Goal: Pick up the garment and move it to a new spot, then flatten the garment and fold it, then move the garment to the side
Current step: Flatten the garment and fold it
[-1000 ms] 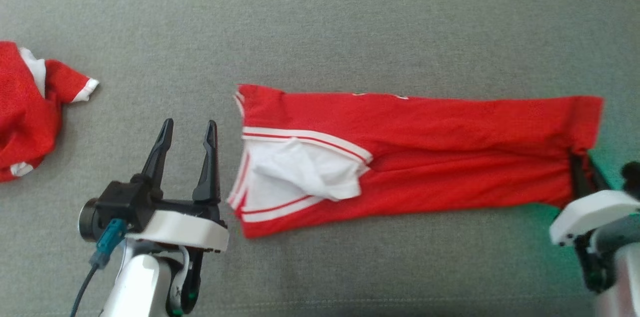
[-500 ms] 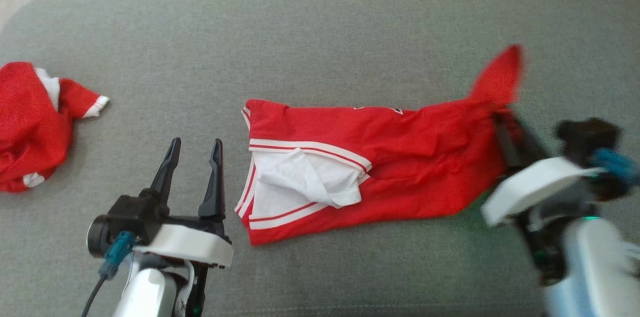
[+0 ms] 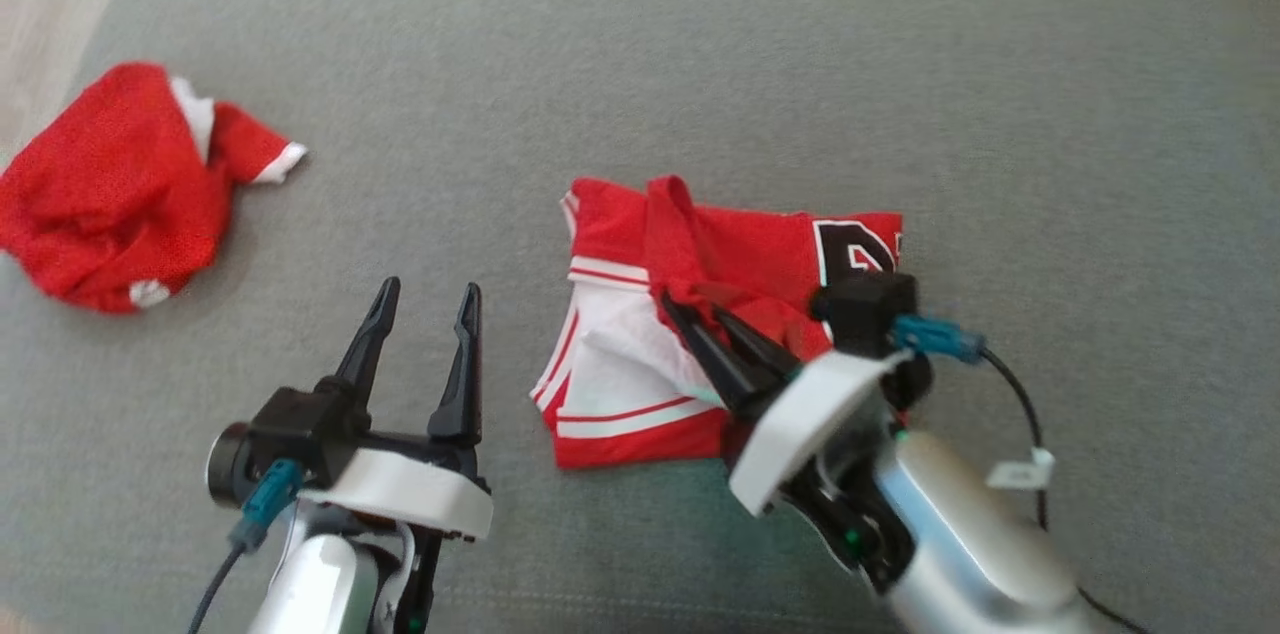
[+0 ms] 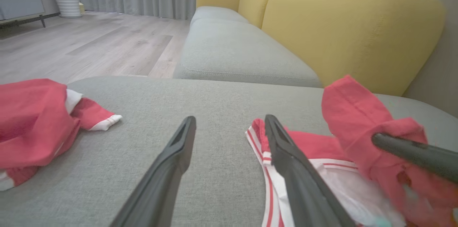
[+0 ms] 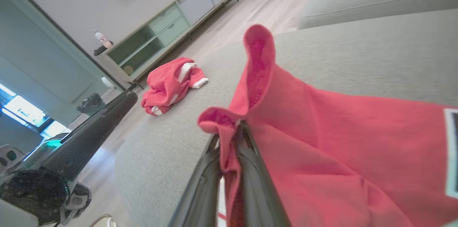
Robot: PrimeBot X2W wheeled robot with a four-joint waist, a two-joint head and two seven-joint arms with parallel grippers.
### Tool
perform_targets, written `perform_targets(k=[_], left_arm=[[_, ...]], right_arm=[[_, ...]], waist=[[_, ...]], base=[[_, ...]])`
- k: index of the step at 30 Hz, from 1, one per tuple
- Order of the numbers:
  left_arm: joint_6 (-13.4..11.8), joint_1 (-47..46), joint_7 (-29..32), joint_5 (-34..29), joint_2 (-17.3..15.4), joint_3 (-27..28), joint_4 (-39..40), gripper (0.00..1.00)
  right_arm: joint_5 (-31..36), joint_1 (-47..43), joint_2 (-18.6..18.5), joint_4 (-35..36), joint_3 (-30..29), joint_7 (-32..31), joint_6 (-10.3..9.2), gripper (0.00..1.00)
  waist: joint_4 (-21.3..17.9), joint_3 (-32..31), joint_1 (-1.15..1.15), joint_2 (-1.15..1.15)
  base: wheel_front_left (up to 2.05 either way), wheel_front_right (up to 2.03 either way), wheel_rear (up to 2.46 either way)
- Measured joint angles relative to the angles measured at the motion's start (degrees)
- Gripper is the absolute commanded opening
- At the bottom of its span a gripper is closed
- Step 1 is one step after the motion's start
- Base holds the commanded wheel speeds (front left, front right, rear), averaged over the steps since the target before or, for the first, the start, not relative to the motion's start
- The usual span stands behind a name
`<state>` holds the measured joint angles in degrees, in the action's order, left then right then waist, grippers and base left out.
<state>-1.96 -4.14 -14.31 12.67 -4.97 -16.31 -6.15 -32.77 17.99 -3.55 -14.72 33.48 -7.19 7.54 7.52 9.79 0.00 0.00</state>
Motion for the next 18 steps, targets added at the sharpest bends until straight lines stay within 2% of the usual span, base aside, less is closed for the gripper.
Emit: perform_targets(k=[7, 8, 9, 10, 15, 18], left_arm=[[0.03, -2.17, 0.00, 0.00, 0.44, -0.11, -0.62, 1.00], [0.03, -2.34, 0.00, 0.00, 0.47, -0.11, -0.64, 1.00], [0.03, -2.41, 0.00, 0.00, 0.54, -0.07, -0.64, 1.00], [0.03, -2.41, 0.00, 0.00, 0.59, -0.02, -0.68, 1.00], [0.03, -2.42, 0.00, -0.05, 0.76, 0.44, -0.69, 1.00], [0.03, -2.42, 0.00, -0.45, 0.76, 0.55, -0.69, 1.00]], right_arm=[[-6.38, 9.11, -0.18, -11.98, 8.59, 5.38, 0.00, 0.00], [-7.34, 9.81, -0.21, -13.28, 9.32, 6.16, 0.00, 0.05], [-8.03, 10.46, -0.23, -14.57, 10.09, 6.94, 0.00, 0.44], [-8.50, 11.07, -0.30, -15.59, 10.91, 7.70, 0.00, 1.00], [-9.60, 14.01, -0.54, -15.30, 15.30, 12.85, 0.00, 1.00], [-9.54, 15.18, -0.51, -13.99, 15.91, 15.13, 0.00, 1.00]], waist=[[2.80, 2.68, 0.00, 0.00], [3.05, 3.00, 0.00, 0.00], [3.22, 3.33, 0.00, 0.00], [3.31, 3.59, 0.00, 0.00], [2.27, 4.10, 0.00, 0.00], [1.49, 4.03, 0.00, 0.00]], base=[[0.00, 0.00, 0.00], [0.00, 0.00, 0.00], [0.00, 0.00, 0.00], [0.00, 0.00, 0.00], [0.00, 0.00, 0.00], [0.00, 0.00, 0.00]])
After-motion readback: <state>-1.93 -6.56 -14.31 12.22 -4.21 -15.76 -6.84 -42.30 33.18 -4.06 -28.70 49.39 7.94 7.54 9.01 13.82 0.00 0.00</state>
